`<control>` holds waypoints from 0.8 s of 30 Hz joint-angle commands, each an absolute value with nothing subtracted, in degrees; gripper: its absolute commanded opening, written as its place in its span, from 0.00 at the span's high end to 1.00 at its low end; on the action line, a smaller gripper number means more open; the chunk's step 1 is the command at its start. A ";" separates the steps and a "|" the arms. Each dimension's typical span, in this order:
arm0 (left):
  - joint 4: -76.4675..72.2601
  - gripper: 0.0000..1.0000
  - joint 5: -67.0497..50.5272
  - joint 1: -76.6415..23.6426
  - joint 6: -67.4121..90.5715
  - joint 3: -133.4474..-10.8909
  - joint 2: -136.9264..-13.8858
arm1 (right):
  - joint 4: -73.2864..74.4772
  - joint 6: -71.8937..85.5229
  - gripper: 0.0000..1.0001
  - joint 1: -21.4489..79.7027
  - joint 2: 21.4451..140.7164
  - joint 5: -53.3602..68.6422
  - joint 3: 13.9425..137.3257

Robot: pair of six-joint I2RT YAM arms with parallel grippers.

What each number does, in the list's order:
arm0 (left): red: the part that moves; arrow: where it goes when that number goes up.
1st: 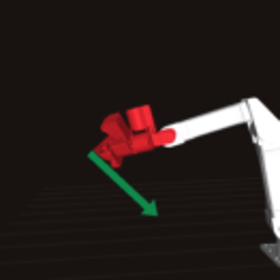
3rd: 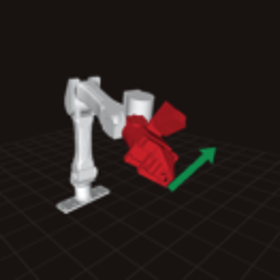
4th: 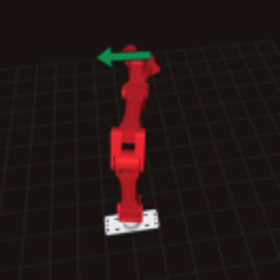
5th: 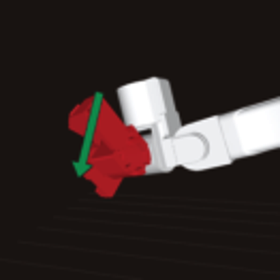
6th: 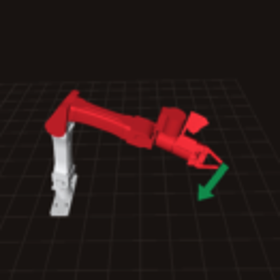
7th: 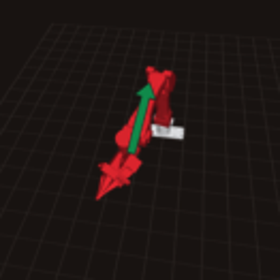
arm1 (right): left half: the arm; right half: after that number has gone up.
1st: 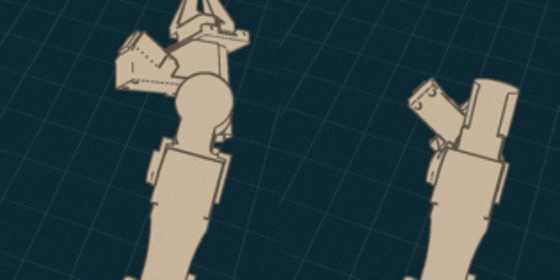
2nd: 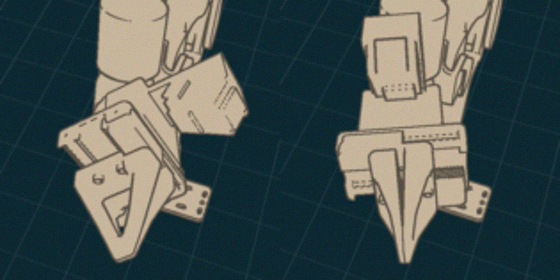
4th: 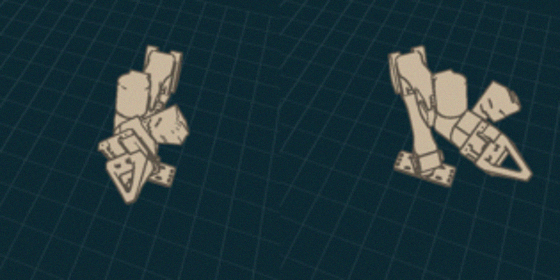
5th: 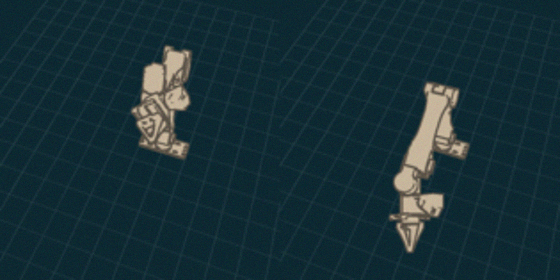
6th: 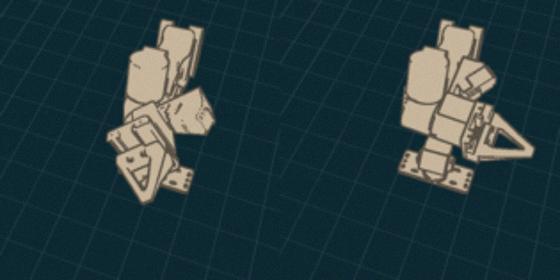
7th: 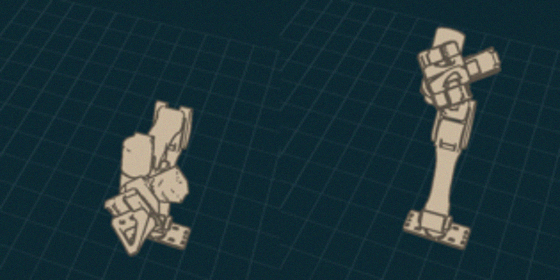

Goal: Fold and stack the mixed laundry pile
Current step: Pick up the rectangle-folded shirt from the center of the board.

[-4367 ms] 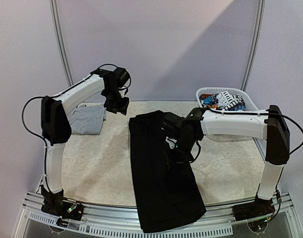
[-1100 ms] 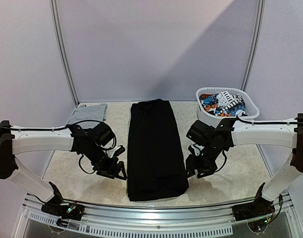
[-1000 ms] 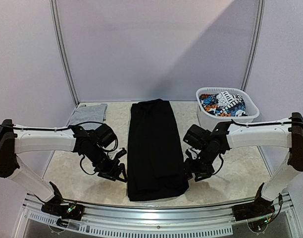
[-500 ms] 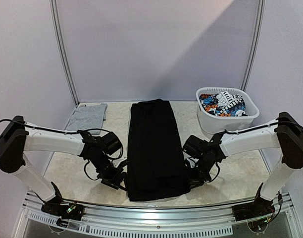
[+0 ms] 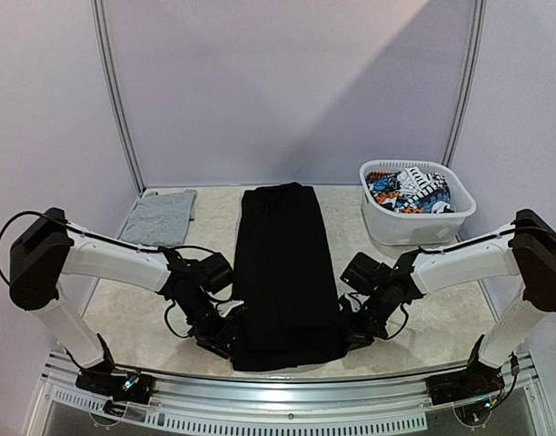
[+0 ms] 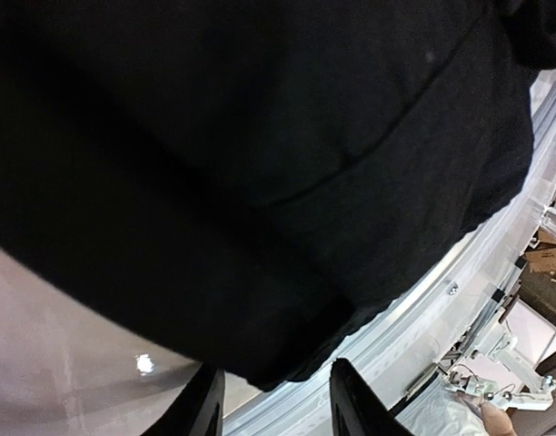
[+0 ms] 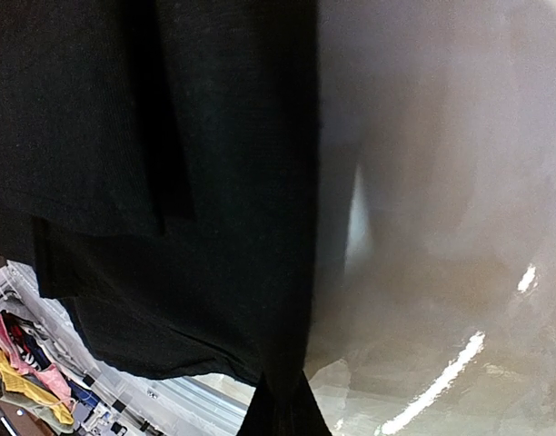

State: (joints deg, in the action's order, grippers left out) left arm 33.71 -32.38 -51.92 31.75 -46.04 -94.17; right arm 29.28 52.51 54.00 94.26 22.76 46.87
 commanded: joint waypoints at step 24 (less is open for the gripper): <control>39.15 1.00 -20.47 -56.95 41.15 -45.33 -86.17 | 41.11 50.91 1.00 57.56 92.93 18.44 50.85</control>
